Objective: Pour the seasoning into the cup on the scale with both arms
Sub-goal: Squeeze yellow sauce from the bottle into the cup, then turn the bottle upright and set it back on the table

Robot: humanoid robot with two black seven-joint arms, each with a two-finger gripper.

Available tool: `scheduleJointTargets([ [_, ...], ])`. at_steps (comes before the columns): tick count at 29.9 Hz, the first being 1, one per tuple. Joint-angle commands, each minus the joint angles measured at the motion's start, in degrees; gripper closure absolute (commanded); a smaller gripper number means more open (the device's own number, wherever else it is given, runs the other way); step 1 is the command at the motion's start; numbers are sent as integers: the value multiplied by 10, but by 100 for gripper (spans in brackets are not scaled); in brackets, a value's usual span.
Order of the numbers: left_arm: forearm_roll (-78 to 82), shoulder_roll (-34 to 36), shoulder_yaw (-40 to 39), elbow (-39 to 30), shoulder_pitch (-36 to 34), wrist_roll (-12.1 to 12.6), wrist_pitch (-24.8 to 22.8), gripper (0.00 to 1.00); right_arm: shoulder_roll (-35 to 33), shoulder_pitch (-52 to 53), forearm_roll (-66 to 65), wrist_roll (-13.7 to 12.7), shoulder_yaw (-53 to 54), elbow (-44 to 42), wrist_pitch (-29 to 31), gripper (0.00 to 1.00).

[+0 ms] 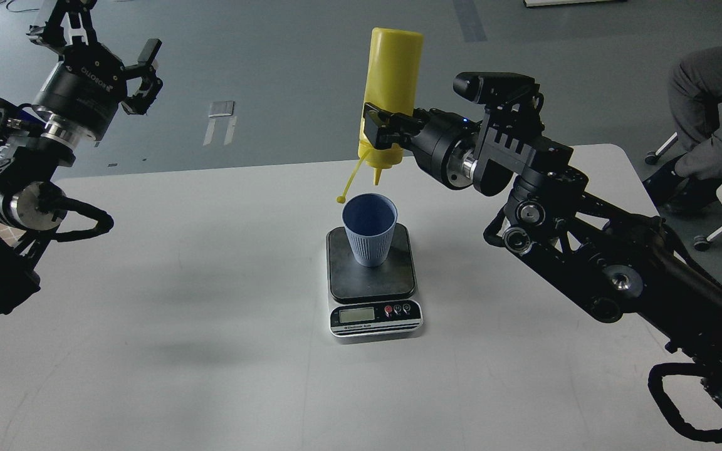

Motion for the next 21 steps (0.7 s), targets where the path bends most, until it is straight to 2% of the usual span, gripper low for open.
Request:
scheduleJointTargets([
  [1,0,-1,0,-1,0,0,0,2,24,-6,159,-11,78,-7,2,100],
  [2,0,-1,0,-1,0,0,0,2,20,-7,222,-24,99,-7,1,100],
  [6,0,-3,0,-1,0,0,0,2,18,-13,393,-49,178,-15,-7,100],
  [8,0,-3,0,-1,-1,0,0,2,16,-23,505,-52,240,-44,-16,100],
  [10,0,-3,0,-1,-1,0,1,2,10,-25,554,-54,265,-61,-23,100],
  [14,0,-3,1,-1,-1,0,1,2,-13,-53,753,-55,321,-115,-36,100],
  [21,1,-2,2,-1,-6,0,2,2,-18,-123,948,-52,406,-142,-51,100],
])
